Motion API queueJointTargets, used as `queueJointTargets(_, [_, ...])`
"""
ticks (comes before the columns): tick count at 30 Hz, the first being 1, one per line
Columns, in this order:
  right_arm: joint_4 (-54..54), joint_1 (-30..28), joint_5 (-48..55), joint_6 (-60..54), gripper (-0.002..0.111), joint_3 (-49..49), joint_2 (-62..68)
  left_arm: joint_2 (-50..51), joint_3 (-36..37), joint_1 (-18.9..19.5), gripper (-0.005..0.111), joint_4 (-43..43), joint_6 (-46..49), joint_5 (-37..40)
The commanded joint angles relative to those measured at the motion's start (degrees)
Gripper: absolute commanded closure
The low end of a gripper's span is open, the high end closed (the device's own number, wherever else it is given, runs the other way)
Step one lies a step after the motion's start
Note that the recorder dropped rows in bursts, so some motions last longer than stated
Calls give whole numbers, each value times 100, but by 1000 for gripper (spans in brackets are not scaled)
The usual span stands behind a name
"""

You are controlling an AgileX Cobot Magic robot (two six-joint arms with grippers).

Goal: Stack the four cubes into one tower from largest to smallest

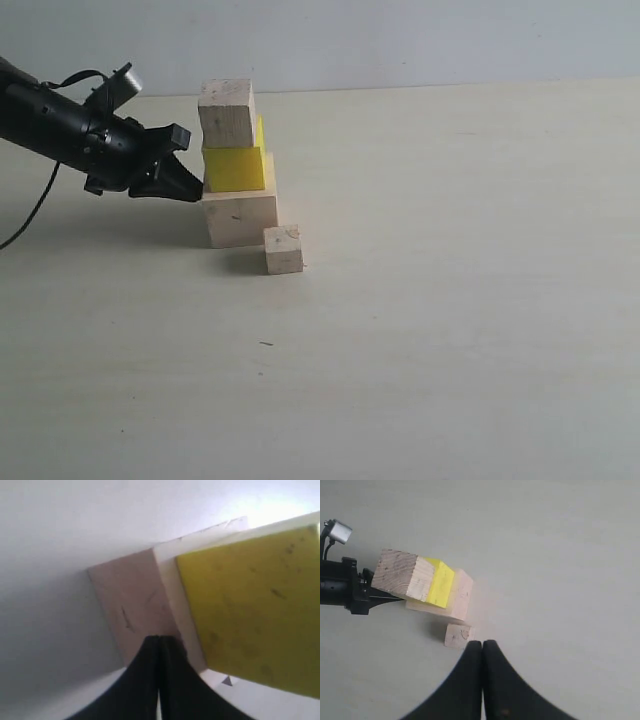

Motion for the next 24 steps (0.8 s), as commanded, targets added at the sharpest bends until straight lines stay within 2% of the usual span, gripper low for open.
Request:
queueJointTargets(1, [-29, -9, 78, 3, 108, 18, -48, -17, 19, -36, 107, -190, 159, -165])
queueJointTargets(12, [-12, -9, 90, 3, 108, 18, -48, -17, 19, -36, 107, -557, 454, -374])
queueJointTargets(24, [35, -9, 90, 3, 108, 18, -48, 144, 19, -36, 107, -587, 468, -455])
